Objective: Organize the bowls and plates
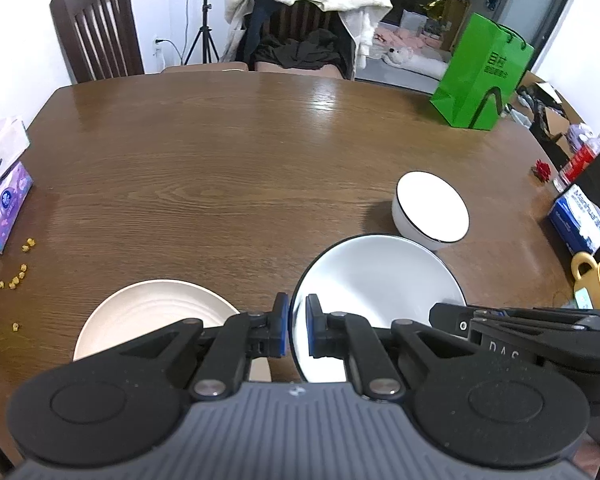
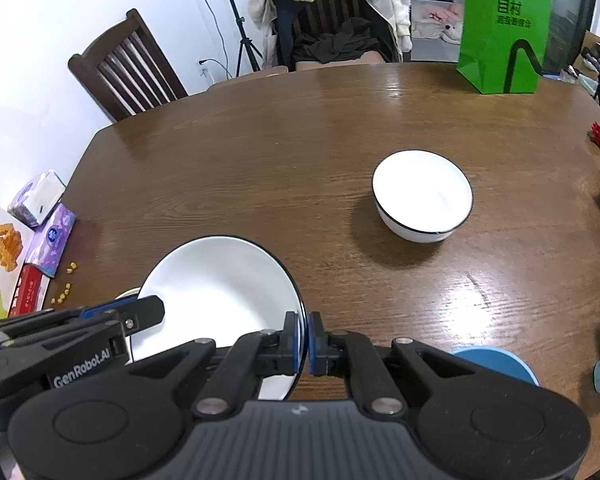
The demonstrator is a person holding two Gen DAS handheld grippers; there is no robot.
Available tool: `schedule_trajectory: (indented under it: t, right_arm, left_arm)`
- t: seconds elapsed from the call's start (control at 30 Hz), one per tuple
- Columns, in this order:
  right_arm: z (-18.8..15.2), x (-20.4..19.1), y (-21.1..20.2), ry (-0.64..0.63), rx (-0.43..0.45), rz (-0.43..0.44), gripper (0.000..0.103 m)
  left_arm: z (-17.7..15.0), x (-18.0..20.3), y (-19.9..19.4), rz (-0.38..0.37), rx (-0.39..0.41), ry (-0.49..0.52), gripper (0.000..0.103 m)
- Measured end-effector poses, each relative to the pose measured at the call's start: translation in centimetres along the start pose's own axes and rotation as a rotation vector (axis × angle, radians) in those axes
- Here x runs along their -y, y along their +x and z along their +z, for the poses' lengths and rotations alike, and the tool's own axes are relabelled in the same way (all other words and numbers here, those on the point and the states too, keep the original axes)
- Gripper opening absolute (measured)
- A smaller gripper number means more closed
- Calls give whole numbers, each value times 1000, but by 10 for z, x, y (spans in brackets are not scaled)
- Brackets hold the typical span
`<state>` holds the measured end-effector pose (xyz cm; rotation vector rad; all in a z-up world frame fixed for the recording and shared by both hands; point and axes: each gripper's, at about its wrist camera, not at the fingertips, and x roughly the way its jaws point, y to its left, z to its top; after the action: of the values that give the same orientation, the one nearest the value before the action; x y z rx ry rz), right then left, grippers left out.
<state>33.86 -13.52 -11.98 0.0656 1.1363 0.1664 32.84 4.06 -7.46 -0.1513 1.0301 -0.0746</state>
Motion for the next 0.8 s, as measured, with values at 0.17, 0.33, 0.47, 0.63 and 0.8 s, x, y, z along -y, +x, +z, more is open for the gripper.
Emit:
schedule_trajectory:
  t: [0.17,0.33,0.47,0.63,0.8]
  right_arm:
    - [-7,8,-5,20,4,-11,5]
    - [-14,17,-12,37,11,-24,5]
    - [-19,22,-17,46,17,-38,5]
    - [-23,31,-20,71,18,-48,5]
    - [-26,38,-23,92,21,-57,5]
  left_arm:
    - [-3,8,-1,-16,-8,21,9]
    - [-6,15,-3,-34,-13,46,9]
    - [-8,22,-3,-47,-18,63,9]
    - [-10,31,-3,-58,-27,90,9]
    - [-10,42,-2,-69,-31,115,9]
